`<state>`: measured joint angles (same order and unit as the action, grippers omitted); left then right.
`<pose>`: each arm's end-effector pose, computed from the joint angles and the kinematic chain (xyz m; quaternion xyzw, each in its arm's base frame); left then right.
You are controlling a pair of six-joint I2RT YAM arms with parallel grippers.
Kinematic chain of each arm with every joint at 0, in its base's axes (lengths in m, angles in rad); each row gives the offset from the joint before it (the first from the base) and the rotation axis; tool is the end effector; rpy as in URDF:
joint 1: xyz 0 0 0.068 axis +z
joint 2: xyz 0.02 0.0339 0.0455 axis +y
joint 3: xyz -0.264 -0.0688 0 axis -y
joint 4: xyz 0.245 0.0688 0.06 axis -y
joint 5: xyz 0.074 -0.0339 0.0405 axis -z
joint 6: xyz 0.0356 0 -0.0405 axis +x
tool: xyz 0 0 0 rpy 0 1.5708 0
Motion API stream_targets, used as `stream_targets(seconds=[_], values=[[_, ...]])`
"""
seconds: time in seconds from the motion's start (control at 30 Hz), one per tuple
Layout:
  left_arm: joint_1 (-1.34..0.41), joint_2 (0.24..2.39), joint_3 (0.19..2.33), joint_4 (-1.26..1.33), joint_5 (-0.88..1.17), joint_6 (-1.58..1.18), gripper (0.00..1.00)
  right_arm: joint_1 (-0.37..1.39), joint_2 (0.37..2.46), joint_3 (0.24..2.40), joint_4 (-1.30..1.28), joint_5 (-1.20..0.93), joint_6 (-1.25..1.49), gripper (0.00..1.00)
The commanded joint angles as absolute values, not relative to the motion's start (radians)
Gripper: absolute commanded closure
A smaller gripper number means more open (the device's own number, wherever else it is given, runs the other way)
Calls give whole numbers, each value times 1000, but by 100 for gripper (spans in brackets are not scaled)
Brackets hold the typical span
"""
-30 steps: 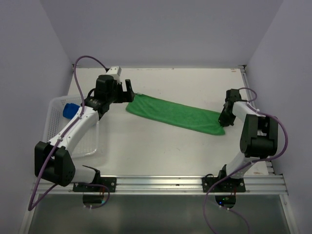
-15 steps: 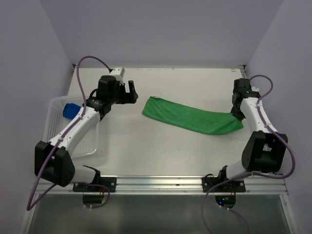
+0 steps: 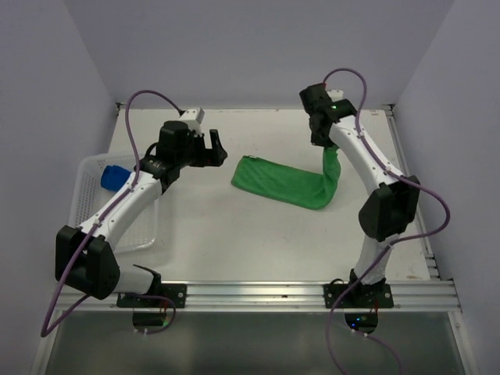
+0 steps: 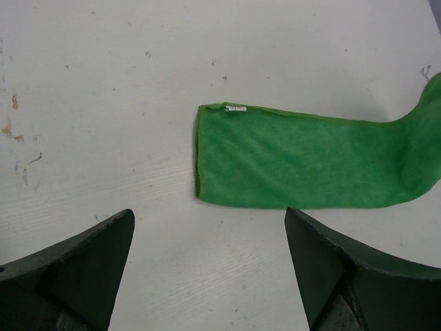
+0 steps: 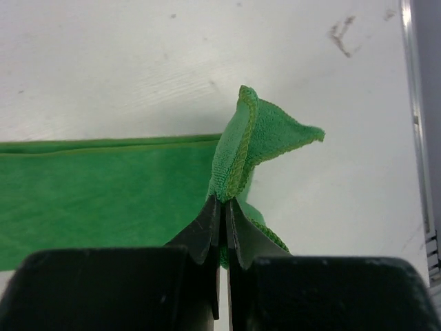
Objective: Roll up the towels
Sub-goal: Fold the towel
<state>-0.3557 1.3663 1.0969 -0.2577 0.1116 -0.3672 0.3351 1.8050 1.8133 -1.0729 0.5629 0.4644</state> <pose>0.2921 -0.1127 0.3096 0.0228 0.8657 -0.2212 0.4484 0.3616 0.1058 0.3413 0.1295 0.9236 -0.1541 0.3262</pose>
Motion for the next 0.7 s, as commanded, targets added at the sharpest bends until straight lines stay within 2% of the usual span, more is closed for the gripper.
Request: stream_targets(seconds=[0.0,0.23,0.4,0.67], values=[[-360,1338,1095,-204,138,-385,6,448,1942,1986,-1202,568,529,100],[-364,1325,1091,-206,123,-387,6,586,2299,2489,-1334,467,592,100],[-365,1333,1091,-207,138,-393,6,624,2316,2429,-1208,350,661,100],[-370,1331,1089,-206,152,-396,6,643,2313,2404,-1167,299,695,100]])
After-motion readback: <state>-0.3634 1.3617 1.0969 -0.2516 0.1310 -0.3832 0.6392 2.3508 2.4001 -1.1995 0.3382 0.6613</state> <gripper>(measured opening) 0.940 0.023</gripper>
